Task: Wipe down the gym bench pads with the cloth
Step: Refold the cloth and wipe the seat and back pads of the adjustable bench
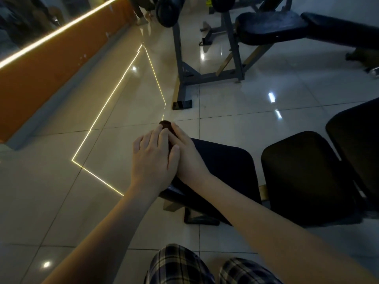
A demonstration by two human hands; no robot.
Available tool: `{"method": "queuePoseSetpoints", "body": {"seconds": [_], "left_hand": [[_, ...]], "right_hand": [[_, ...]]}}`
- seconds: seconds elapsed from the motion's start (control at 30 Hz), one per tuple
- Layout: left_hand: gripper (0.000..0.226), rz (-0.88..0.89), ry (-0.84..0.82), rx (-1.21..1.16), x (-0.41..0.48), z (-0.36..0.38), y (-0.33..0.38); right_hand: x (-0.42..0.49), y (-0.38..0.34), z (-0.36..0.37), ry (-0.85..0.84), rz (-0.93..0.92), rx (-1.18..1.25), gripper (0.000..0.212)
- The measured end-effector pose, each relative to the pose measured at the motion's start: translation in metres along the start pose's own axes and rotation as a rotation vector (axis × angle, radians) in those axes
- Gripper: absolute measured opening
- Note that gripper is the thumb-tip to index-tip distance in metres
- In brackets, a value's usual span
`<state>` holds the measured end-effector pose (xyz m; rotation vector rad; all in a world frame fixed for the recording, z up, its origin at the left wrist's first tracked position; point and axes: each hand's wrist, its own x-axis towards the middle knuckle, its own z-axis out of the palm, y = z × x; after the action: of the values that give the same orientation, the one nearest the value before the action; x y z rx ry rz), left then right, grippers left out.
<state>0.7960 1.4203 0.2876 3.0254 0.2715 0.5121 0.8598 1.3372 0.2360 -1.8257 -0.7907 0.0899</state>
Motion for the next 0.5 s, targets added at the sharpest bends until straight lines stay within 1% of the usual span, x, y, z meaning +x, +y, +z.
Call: {"method": "queuePoseSetpoints", "body": {"seconds": [0.1,0.2,0.27,0.37,0.43,0.5], "left_hand": [[0.068,0.02,-0.072,0.087,0.002,0.002,0.0],[0.071,0.053,-0.101,0.183,0.003,0.006,-0.002],[0.073,0.075,-0.119,0.222,0.004,0.008,0.0],[0.076,0.106,-0.124,0.264,0.006,0.008,0.001],[0.077,0.12,-0.165,0.322,0.005,0.005,0.003],[0.078,0.131,-0.227,0.396,0.007,0.001,0.01]], "right_hand": [[-0.037,0.022,-0.028,-0.002,0.048,-0.128,0.059],[-0.078,0.049,-0.056,0.0,0.177,-0.156,0.06],[-0.1,0.062,-0.076,-0.049,0.279,-0.161,0.059],[-0.12,0.066,-0.112,-0.06,0.433,-0.019,0.055],[-0.129,0.053,-0.139,0.026,0.483,0.086,0.049],[-0.137,0.033,-0.17,0.14,0.468,0.188,0.044]]}}
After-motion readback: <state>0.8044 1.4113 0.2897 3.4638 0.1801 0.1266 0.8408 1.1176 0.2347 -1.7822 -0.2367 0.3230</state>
